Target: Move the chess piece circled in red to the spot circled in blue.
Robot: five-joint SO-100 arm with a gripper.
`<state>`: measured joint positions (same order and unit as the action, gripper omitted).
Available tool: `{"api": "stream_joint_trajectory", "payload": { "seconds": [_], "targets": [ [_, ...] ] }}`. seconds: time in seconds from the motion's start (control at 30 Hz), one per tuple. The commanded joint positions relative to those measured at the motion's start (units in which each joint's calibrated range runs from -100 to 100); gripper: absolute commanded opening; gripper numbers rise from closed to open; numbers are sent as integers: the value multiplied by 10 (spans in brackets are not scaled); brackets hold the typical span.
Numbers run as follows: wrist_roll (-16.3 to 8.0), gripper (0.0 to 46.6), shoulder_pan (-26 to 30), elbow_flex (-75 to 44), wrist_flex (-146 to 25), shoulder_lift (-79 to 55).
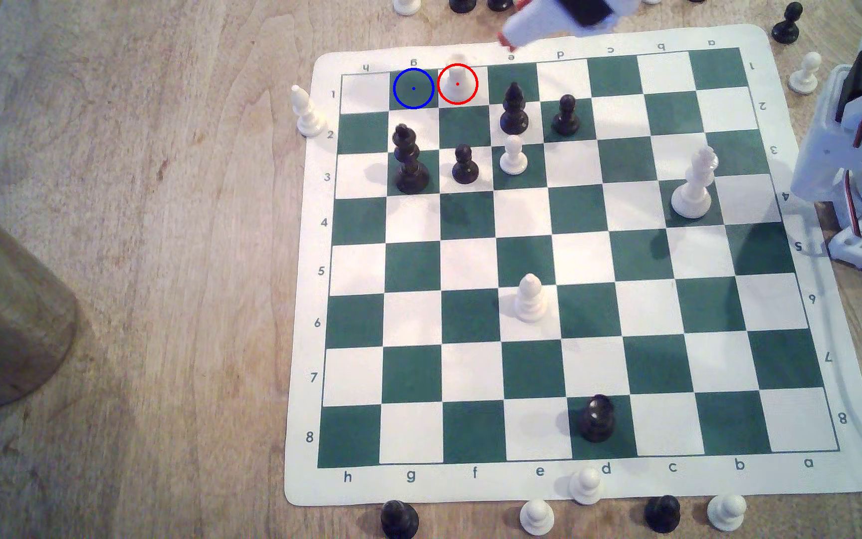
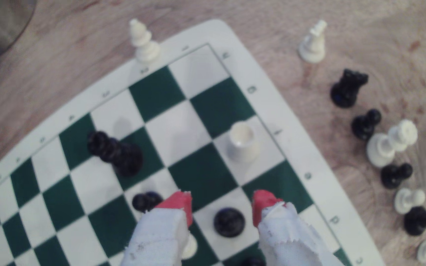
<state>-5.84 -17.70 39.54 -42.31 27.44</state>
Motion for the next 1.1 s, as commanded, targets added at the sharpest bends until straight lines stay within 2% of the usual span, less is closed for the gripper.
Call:
{"api": "stream_joint_trajectory", "payload": {
  "seconds": [0.0,0.47,1.07],
  "targets": [
    [-26,160,-13,-111,9,-68],
    [-25,171,2,-192,21,-213],
    [-11,174,-7,-233,26,-292]
  ]
}}
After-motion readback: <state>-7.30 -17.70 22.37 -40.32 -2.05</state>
